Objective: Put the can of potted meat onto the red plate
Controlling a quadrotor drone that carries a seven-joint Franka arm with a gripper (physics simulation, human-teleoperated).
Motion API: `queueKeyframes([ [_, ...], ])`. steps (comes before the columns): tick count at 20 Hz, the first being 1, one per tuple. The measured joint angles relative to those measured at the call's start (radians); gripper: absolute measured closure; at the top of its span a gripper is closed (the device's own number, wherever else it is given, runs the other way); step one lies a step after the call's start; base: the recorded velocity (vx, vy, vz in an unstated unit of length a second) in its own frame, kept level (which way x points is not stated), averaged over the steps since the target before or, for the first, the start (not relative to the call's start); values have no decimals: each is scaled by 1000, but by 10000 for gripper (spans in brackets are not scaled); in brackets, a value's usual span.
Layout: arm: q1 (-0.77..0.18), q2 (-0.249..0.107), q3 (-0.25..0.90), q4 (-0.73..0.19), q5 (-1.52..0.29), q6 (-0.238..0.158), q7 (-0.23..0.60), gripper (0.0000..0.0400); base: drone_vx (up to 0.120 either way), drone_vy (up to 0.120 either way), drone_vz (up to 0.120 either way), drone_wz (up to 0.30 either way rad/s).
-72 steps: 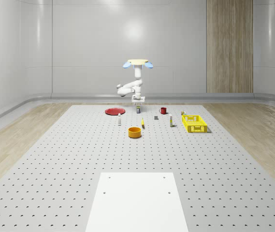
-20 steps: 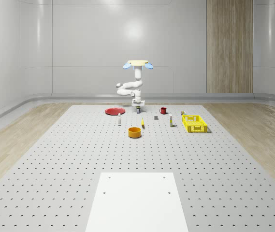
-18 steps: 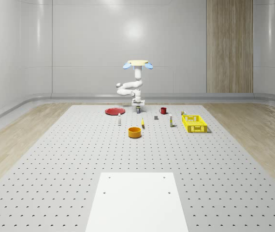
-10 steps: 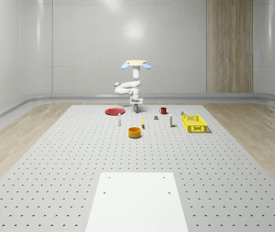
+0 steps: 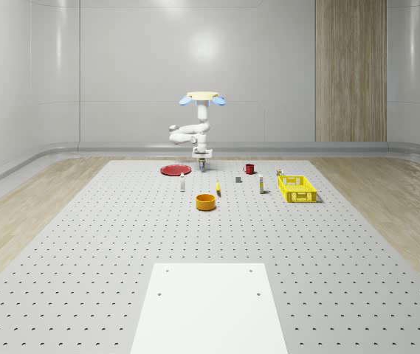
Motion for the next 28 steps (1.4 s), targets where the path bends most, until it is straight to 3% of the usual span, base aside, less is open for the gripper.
queueKeyframes([
  [28,-17,-60,14,3,29,55,1,112,0,-120,7,0],
])
